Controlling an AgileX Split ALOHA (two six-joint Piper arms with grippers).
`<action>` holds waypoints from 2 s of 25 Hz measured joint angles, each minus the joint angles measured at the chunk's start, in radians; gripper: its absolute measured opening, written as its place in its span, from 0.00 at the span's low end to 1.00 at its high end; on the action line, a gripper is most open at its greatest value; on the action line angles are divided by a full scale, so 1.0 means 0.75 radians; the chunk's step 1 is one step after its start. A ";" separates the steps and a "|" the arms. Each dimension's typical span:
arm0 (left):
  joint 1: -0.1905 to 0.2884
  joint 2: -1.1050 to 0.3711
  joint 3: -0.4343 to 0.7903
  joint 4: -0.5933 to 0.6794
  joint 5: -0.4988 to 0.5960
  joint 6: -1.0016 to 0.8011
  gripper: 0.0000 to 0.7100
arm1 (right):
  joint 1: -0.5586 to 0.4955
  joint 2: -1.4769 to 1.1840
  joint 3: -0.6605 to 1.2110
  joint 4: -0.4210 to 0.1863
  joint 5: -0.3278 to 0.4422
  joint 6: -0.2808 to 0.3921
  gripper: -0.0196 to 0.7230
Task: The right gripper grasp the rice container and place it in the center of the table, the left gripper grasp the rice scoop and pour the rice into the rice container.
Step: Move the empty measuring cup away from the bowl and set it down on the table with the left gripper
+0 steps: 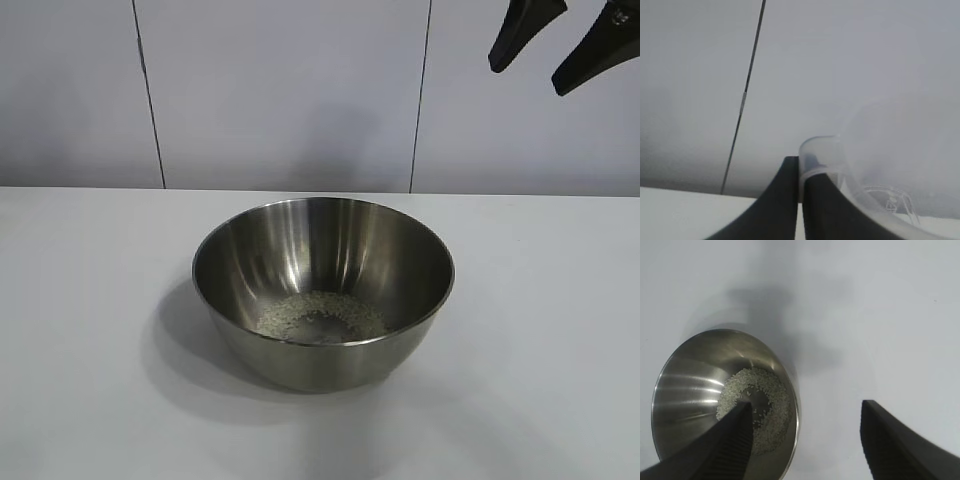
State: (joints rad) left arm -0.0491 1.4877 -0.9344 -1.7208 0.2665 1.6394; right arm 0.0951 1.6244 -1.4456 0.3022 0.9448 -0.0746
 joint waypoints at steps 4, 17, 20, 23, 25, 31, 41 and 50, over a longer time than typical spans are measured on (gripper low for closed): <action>0.001 0.005 0.086 0.000 0.023 0.349 0.01 | 0.000 0.000 0.000 0.000 -0.001 0.000 0.61; 0.001 0.320 0.118 0.001 0.109 0.648 0.01 | 0.000 0.000 0.000 0.000 0.000 0.000 0.61; 0.001 0.386 0.118 0.001 0.121 0.691 0.01 | 0.000 0.000 0.000 0.000 0.000 0.000 0.61; 0.001 0.432 0.118 0.001 0.129 0.738 0.01 | 0.000 0.000 0.000 0.000 0.000 0.000 0.61; 0.001 0.455 0.118 0.001 0.129 0.774 0.01 | 0.000 0.000 0.000 0.000 0.000 0.000 0.61; 0.001 0.486 0.117 0.001 0.129 0.893 0.01 | 0.000 0.000 0.000 0.000 0.000 0.000 0.61; 0.001 0.486 0.117 0.001 0.137 0.914 0.15 | 0.000 0.000 0.000 0.000 0.001 0.000 0.61; 0.001 0.486 0.117 0.001 0.045 0.928 0.40 | 0.000 0.000 0.000 0.000 0.001 0.000 0.61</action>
State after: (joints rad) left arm -0.0481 1.8523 -0.8468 -1.7198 0.2999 2.3356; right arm 0.0951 1.6244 -1.4456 0.3022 0.9458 -0.0746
